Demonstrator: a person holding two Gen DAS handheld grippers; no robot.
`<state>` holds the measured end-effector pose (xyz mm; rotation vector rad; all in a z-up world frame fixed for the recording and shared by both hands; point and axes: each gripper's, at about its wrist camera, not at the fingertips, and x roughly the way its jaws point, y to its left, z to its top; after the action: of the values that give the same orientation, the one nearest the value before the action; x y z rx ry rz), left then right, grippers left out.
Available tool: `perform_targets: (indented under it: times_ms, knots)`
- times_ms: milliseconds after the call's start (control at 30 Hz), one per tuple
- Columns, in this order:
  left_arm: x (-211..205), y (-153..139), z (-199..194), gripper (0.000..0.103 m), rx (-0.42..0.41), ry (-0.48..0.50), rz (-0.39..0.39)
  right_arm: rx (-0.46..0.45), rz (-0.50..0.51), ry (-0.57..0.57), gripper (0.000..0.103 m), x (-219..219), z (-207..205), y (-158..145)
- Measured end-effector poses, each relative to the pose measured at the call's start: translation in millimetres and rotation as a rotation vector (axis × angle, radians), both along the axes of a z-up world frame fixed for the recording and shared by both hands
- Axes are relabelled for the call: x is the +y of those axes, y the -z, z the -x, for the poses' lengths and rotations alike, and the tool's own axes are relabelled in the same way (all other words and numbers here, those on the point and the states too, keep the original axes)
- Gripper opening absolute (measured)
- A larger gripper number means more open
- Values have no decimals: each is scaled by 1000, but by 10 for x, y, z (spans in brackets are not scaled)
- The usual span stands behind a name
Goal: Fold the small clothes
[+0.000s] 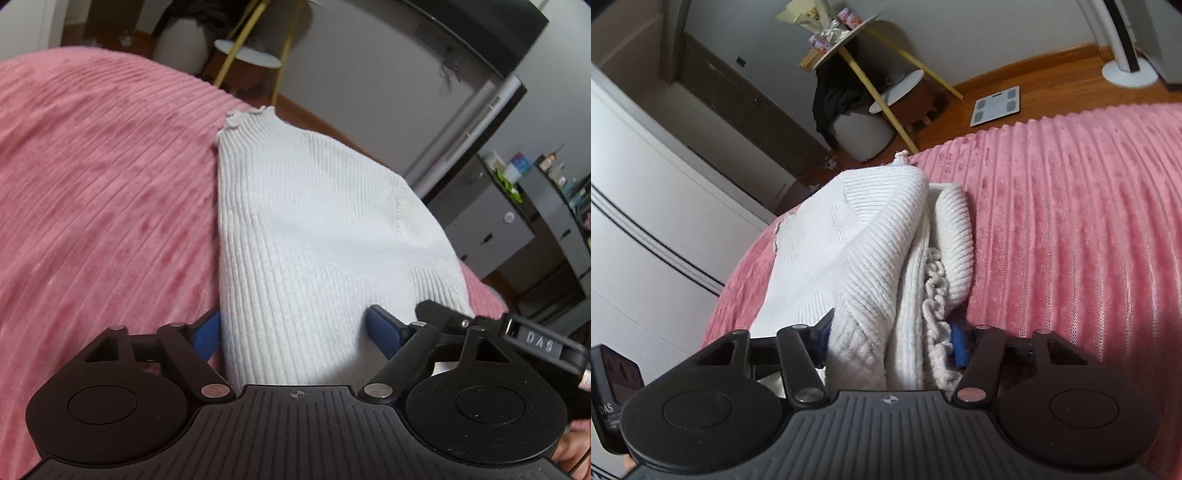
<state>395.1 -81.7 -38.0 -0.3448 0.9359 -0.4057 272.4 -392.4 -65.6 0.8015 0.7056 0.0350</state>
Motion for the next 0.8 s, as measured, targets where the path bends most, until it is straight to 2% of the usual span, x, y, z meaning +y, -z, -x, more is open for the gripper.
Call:
perform_targets:
  times_ms: [33,100,267,333,500,567,600,633,700,733,767,800]
  knots:
    - [-8,-11,0,80,-4,4,-1,0,4,5,51,10,12,-8]
    - [-12,-45,28,69,-14,9,-4,-5,52,11,44,67,50,-57]
    - [-26,-221,96,48,-51,35,-33,-24,173,29,37,248,137,-259]
    - [-6,-293,131,46,-47,53,-16,-44,205,38,36,308,230,-362]
    - [57,-420,442,45,-20,113,85,-84,269,66,35,378,648,-612]
    - [30,-418,619,46,-13,143,92,-103,329,68,36,432,895,-713]
    - [18,-384,704,51,-7,155,81,-111,355,66,36,464,1019,-752]
    - [4,-331,773,56,8,153,54,-106,369,65,37,482,1135,-772]
    - [5,-255,891,60,15,113,-40,-71,382,58,46,504,1340,-766]
    - [32,-257,938,67,-12,88,-68,-42,398,68,49,508,1414,-773]
    - [56,-282,994,79,-32,53,-90,-16,427,90,51,532,1515,-779]
    - [59,-314,1035,84,-47,18,-114,-13,473,112,51,571,1617,-808]
